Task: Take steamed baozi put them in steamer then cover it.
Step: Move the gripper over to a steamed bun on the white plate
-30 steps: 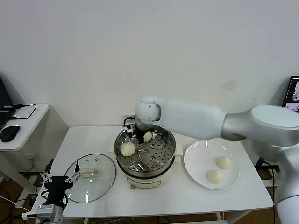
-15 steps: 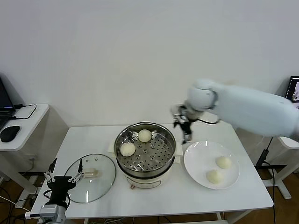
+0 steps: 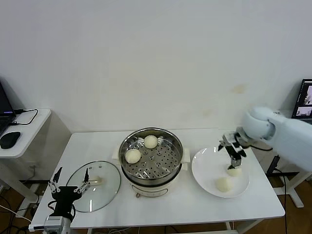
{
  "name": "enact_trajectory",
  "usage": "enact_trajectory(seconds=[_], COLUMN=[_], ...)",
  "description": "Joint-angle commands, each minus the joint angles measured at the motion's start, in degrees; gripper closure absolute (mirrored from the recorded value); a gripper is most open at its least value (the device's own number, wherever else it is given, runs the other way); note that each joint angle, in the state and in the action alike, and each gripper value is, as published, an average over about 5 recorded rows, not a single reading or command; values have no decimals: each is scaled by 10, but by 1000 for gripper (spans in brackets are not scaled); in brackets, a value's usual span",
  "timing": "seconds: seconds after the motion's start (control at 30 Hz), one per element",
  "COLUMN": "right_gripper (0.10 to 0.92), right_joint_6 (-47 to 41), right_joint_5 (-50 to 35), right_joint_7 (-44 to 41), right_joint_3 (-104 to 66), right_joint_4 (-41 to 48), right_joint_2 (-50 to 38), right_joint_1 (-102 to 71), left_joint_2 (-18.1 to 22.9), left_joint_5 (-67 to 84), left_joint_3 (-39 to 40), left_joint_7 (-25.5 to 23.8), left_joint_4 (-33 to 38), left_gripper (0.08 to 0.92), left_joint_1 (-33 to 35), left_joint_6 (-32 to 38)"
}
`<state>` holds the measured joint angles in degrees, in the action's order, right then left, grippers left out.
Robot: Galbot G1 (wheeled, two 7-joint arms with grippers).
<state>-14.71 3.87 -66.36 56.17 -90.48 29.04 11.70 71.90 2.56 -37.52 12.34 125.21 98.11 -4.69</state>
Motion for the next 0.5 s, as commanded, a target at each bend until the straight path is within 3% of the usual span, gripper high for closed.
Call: enact_trajectory(seconds=[0.03, 0.5], right_gripper=[203, 203], right_joint_6=[26, 8], right_joint_5=[49, 63], right_joint_7=[9, 29], right_joint_3=[-91, -125], right_joint_4=[-4, 26], right_joint_2=[-42, -3], right_joint_1=[-140, -203], left_joint_2=[1, 1], left_joint_5=[-2, -1], left_joint_3=[-1, -4], left_joint_7=[0, 0], left_joint_4=[0, -7], left_gripper=[177, 177], left_joint_1=[1, 3], left_joint_6=[0, 0])
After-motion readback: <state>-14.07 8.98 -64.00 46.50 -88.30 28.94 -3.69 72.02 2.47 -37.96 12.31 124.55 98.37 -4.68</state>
